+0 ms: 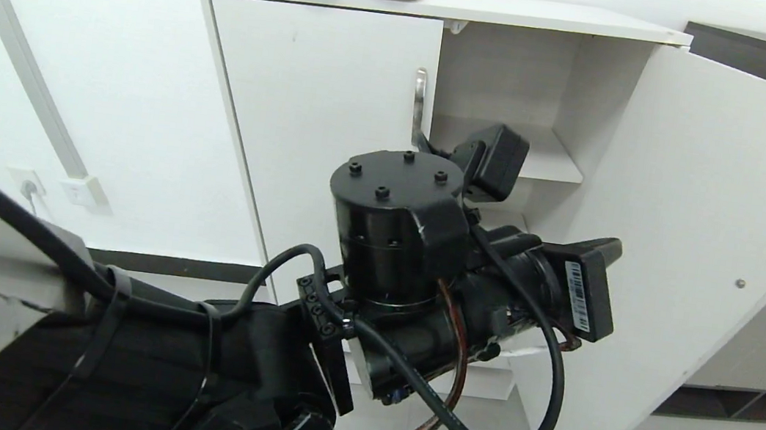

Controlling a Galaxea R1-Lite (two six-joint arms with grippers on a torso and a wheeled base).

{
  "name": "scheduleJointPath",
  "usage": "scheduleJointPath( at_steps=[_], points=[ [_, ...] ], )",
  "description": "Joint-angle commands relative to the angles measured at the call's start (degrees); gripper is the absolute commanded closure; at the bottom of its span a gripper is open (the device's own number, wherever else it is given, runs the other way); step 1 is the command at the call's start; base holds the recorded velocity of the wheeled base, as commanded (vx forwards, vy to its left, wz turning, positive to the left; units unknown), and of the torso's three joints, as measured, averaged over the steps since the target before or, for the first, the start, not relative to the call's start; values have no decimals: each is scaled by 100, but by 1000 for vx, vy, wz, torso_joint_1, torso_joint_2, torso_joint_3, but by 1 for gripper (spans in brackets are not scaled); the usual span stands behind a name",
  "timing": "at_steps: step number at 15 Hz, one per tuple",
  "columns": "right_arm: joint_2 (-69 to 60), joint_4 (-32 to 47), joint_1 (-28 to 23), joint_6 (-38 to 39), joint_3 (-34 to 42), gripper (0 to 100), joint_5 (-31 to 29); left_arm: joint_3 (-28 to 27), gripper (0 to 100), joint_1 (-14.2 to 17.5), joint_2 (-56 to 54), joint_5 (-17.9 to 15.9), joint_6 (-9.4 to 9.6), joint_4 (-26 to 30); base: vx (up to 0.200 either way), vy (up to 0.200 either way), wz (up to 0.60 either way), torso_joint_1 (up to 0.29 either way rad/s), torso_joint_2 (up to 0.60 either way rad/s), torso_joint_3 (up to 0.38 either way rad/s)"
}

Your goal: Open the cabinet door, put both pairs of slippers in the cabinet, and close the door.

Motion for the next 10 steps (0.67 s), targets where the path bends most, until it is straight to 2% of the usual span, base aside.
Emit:
scheduleJointPath(
  at_steps=[1, 2, 3, 5, 7, 8, 10],
  points=[
    [21, 0, -9, 0, 1, 100, -5, 39, 100, 206, -74, 25, -1, 46, 0, 0, 0, 0, 0, 0],
    [30, 0, -35, 0, 1, 100, -23, 91, 100, 329, -127, 69, -1, 46, 0, 0, 0, 0, 0, 0],
    [91, -18, -272, 9, -34, 100, -32, 390, 100, 672, -338, 130, 25, 64, 0, 0, 0, 0, 0, 0],
    [153, -97, -729, 132, -316, 100, -93, 1216, 100, 1120, -953, 148, 113, 310, 0, 0, 0, 0, 0, 0],
    [223, -97, -844, 633, -676, 100, -462, 2192, 100, 1436, -1902, 183, 263, 407, 0, 0, 0, 0, 0, 0],
    [337, -97, -844, 914, -878, 100, -823, 2561, 100, 1559, -2386, 420, 403, 574, 0, 0, 0, 0, 0, 0],
    [531, -97, -844, 1169, -1212, 100, -1535, 3168, 100, 1761, -3484, 1352, 764, 1356, 0, 0, 0, 0, 0, 0]
  ],
)
